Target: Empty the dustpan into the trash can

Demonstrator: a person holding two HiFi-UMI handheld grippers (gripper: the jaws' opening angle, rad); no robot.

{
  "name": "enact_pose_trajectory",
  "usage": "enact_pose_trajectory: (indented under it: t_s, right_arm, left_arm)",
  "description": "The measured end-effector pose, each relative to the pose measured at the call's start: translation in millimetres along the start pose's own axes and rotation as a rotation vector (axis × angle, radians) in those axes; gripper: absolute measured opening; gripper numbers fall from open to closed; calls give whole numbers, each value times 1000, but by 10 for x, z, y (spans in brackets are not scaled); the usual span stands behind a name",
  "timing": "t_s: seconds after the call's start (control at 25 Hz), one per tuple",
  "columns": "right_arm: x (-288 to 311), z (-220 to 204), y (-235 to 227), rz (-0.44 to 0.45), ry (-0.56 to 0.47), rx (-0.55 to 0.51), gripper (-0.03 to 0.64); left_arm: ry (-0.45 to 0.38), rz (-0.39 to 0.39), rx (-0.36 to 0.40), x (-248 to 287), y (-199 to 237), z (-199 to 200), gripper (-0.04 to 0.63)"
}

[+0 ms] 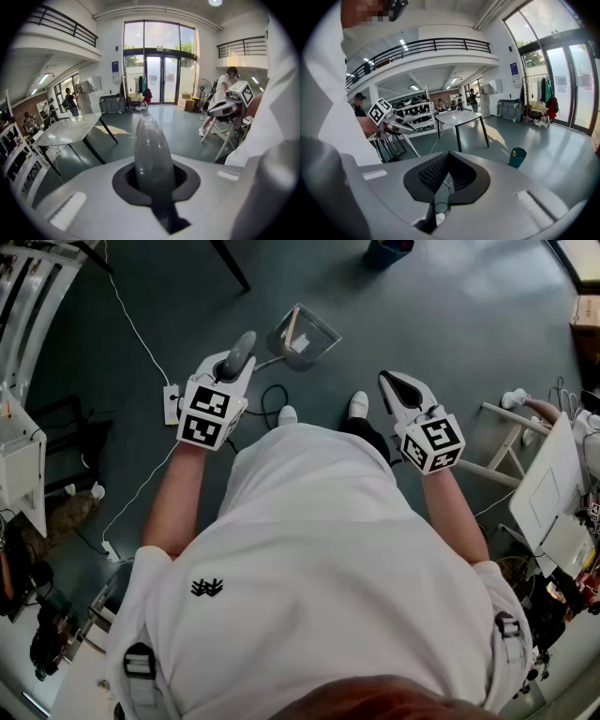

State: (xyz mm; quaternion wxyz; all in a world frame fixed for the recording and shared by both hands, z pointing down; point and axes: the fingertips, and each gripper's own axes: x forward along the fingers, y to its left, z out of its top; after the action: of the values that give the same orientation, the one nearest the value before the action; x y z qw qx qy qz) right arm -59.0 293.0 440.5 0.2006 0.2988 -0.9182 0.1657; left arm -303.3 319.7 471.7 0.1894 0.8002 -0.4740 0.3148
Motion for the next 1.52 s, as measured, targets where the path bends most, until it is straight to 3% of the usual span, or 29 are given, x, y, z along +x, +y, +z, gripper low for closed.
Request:
enact_pose_trajectory:
  t_s: [0.2,0.48,0.72,0.8,0.88,1.2,1.52]
  right_arm:
    - [51,-12,130,17,11,16,1]
    - [51,120,-301,8,-15,31,1]
    - [-78,215,-978,9,-43,46,3]
    - [-164,241,-1214,5,-51,30,30]
    - [-264,233,-1452,-10,-60,23,58]
    - [-374,226,-2176,-80,-79,86,58]
    - [-26,587,-2961,-135,-96,161,58]
  left_arm:
    - [46,0,27,75,137,-128,80]
    - [88,0,53,398,86,107,80]
    - [110,8,76,840,120,585,80]
    - [103,17,78,1000,144,791,80]
    - [101,20,64,1152,138,977,80]
    - [43,34,-27,1626,371,1764,80]
    - [46,-35,75,2436,747,2734,81]
